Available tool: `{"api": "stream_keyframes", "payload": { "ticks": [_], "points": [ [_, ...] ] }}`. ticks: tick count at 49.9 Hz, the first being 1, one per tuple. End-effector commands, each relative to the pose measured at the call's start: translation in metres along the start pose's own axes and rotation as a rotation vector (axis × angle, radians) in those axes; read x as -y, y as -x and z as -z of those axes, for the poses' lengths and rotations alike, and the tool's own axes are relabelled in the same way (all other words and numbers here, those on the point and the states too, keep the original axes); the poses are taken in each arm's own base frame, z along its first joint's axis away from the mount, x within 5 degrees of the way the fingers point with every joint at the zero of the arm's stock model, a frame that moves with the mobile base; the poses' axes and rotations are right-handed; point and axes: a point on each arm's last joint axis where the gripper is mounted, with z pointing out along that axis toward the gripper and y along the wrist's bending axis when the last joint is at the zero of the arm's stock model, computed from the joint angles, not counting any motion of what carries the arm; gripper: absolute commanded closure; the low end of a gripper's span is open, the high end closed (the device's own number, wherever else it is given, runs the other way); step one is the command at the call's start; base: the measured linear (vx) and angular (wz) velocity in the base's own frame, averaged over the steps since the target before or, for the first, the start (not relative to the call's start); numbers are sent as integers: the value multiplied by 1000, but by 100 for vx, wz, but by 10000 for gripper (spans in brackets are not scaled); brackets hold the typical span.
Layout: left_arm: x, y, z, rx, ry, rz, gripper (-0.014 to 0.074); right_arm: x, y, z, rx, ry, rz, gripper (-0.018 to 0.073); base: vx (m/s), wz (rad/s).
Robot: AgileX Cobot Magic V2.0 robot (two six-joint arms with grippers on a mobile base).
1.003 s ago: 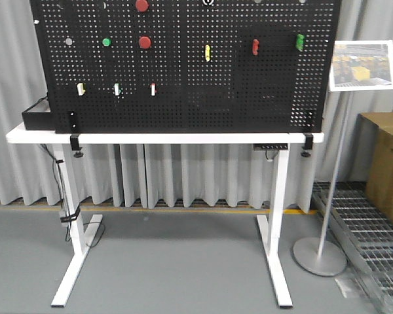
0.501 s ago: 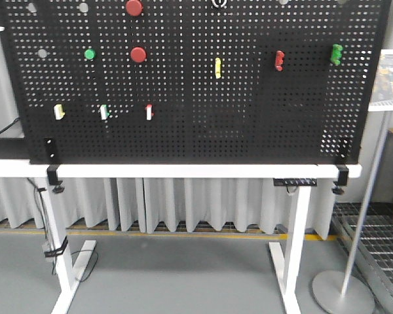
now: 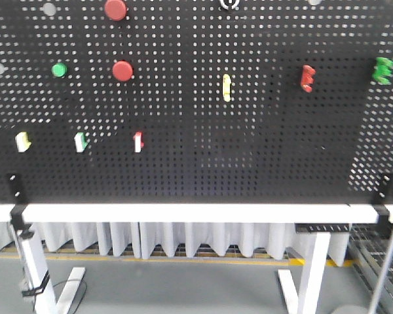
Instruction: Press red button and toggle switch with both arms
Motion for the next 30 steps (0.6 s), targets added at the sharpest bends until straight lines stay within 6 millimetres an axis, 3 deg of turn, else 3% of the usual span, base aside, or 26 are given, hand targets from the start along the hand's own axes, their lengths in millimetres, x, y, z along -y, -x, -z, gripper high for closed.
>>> {"api": "stream_keyframes", "payload": {
  "ticks": [1, 30],
  "points": [
    [0, -3, 0, 64, 11, 3, 594, 0, 4, 1, 80, -4, 10, 559, 35, 0],
    [0, -3, 0, 64, 11, 3, 594, 0, 4, 1, 80, -4, 10, 559, 30, 1]
  ]
}}
